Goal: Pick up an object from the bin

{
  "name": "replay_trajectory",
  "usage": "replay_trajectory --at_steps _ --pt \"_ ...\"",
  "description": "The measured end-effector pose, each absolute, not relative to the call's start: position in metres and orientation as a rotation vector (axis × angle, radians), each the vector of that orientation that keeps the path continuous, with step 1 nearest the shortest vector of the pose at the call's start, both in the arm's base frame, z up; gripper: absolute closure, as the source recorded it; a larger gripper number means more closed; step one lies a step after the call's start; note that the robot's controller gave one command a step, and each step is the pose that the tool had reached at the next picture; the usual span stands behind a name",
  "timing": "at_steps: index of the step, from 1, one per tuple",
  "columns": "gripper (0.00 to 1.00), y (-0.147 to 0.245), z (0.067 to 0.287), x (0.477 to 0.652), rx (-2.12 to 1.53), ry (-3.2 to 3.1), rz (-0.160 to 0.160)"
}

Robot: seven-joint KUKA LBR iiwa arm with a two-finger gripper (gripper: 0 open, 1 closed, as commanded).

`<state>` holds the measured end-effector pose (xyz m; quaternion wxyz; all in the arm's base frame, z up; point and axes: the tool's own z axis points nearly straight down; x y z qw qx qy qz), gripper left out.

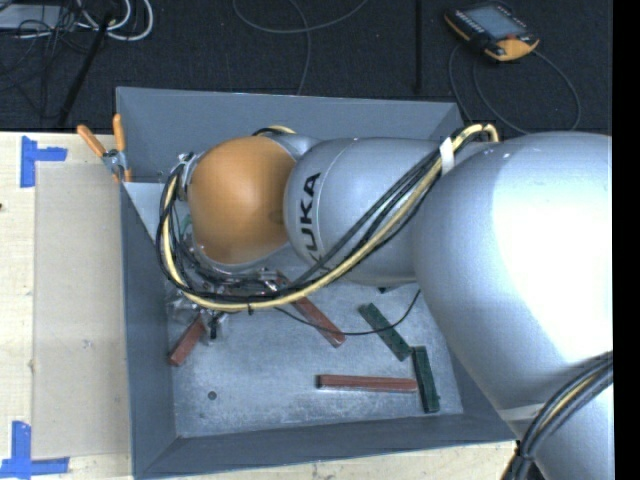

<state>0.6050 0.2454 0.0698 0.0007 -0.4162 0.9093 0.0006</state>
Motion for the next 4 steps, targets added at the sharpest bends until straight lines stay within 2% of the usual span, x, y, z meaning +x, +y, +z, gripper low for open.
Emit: replay_trajectory --at_steps 2,4 --pt "1.0 0.245 0.072 0.604 -1.306 2.858 0.003" --pt "1.0 0.245 0.102 0.603 -1.305 2.861 0.003"
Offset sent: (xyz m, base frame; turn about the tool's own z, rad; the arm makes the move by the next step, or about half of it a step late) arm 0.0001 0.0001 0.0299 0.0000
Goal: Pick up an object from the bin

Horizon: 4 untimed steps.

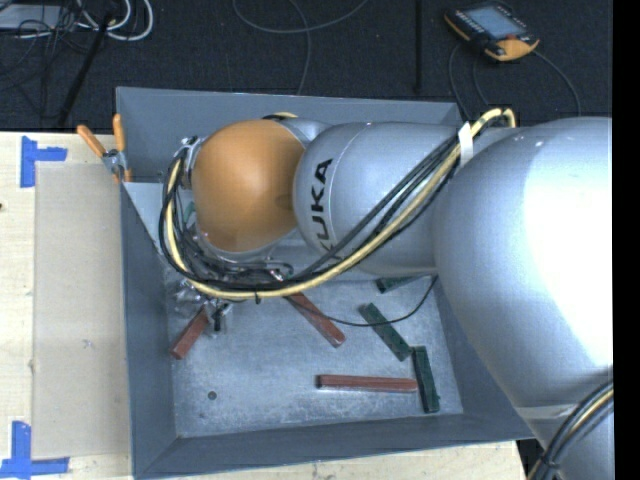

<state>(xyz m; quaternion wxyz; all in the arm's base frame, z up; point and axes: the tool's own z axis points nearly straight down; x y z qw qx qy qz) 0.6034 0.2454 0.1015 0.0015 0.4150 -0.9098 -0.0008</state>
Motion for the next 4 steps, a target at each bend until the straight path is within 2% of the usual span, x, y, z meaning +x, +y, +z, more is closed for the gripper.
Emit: replay_trajectory --at_steps 2,4 --pt "1.0 0.246 0.129 0.604 1.303 -2.863 -0.001" --pt "1.0 0.246 0.14 0.604 1.301 -2.863 -0.002"
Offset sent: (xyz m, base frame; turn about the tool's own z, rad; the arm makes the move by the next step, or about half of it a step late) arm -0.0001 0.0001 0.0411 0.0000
